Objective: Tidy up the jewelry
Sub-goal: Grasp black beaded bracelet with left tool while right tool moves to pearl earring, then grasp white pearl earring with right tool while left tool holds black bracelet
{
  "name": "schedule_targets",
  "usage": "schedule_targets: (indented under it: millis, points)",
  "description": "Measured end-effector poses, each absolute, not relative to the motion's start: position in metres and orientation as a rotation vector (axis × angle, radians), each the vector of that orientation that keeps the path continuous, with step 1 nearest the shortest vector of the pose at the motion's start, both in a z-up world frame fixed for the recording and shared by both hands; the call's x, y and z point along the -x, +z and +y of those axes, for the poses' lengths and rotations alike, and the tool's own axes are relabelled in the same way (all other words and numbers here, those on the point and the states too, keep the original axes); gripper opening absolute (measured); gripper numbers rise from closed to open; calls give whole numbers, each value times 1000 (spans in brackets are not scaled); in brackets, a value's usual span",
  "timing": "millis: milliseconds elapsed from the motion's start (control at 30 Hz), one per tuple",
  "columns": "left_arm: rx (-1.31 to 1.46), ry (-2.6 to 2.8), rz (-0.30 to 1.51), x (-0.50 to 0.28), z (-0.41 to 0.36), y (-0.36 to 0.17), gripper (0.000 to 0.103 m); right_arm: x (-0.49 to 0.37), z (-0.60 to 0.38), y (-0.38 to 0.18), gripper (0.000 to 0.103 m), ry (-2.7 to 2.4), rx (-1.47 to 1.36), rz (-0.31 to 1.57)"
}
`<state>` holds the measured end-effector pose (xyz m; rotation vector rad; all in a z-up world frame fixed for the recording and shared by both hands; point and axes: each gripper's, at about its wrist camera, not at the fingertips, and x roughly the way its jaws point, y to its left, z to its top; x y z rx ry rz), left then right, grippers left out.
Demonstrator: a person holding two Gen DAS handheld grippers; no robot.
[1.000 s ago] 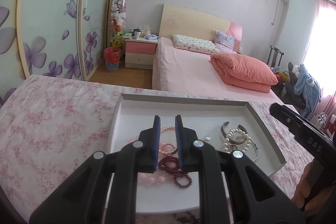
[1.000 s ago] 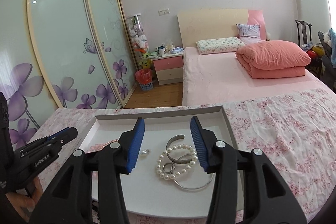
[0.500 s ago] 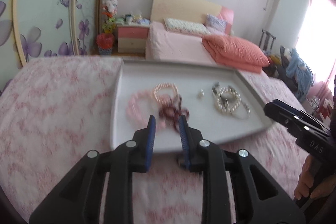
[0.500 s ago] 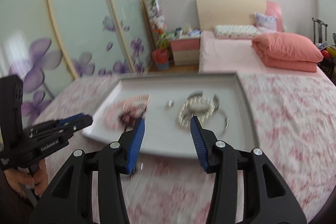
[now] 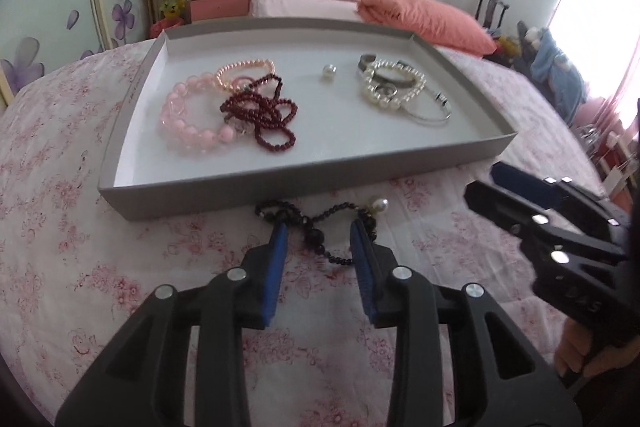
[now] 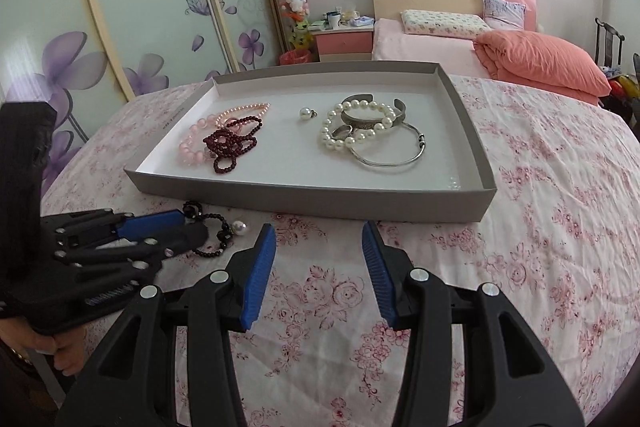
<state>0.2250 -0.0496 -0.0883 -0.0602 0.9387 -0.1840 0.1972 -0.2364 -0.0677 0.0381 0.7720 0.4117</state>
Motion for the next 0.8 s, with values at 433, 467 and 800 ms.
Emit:
schedule_targets:
  millis: [433, 467, 800]
  points:
    - [-9, -62, 925, -220, -32, -90, 12, -195, -229, -69, 46, 428, -32, 782]
    - [-4, -45, 927, -218, -24, -89, 12, -195, -226, -69, 46, 436, -30, 785]
    - [18, 78, 895, -202, 26, -89, 12, -194, -181, -76, 34, 512, 68, 825]
